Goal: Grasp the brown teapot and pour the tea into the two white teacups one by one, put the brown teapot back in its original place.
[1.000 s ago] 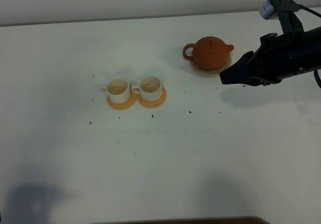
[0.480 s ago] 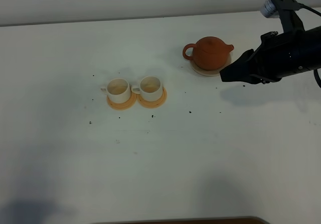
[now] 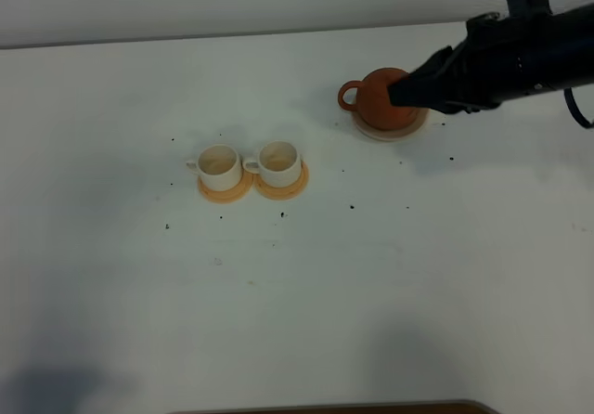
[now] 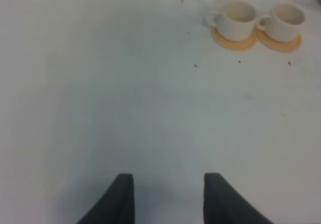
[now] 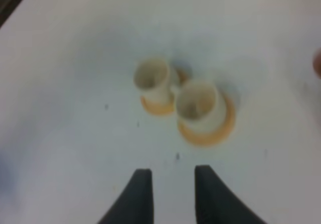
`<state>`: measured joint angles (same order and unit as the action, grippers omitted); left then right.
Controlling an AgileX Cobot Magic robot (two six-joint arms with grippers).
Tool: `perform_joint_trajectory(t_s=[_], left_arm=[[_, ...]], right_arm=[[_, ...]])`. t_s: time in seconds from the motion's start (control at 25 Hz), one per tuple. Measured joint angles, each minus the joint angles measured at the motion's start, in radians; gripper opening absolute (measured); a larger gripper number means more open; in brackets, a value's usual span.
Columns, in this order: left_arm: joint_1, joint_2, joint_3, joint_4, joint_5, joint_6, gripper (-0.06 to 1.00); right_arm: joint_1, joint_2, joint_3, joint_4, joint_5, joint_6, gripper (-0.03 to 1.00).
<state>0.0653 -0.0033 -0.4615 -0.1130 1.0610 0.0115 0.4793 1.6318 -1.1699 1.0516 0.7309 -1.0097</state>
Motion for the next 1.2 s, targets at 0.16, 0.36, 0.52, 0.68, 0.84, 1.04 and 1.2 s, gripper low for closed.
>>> perform_joint_trajectory(t_s=[0.16, 0.36, 0.52, 0.68, 0.84, 1.04, 1.2], left_arm=[[0.003, 0.0, 0.0, 0.0, 0.0, 0.0, 0.37], [0.003, 0.0, 0.0, 0.0, 0.0, 0.0, 0.37], [0.003, 0.0, 0.0, 0.0, 0.0, 0.0, 0.37], [0.003, 0.0, 0.0, 0.0, 0.0, -0.001, 0.37], [0.003, 0.0, 0.0, 0.0, 0.0, -0.001, 0.37], [0.003, 0.0, 0.0, 0.0, 0.0, -0.001, 0.37], [0.003, 0.0, 0.0, 0.0, 0.0, -0.001, 0.37]], right_arm=[[0.073, 0.04, -0.12, -0.072, -0.059, 0.06, 0.25], [0.136, 0.179, -0.3, -0.235, -0.048, 0.198, 0.34], [0.172, 0.29, -0.461, -0.399, -0.03, 0.343, 0.5], [0.203, 0.395, -0.626, -0.621, 0.002, 0.51, 0.57], [0.216, 0.52, -0.806, -0.791, 0.093, 0.629, 0.57], [0.223, 0.669, -1.018, -0.833, 0.184, 0.659, 0.57], [0.227, 0.775, -1.139, -0.83, 0.205, 0.663, 0.57]])
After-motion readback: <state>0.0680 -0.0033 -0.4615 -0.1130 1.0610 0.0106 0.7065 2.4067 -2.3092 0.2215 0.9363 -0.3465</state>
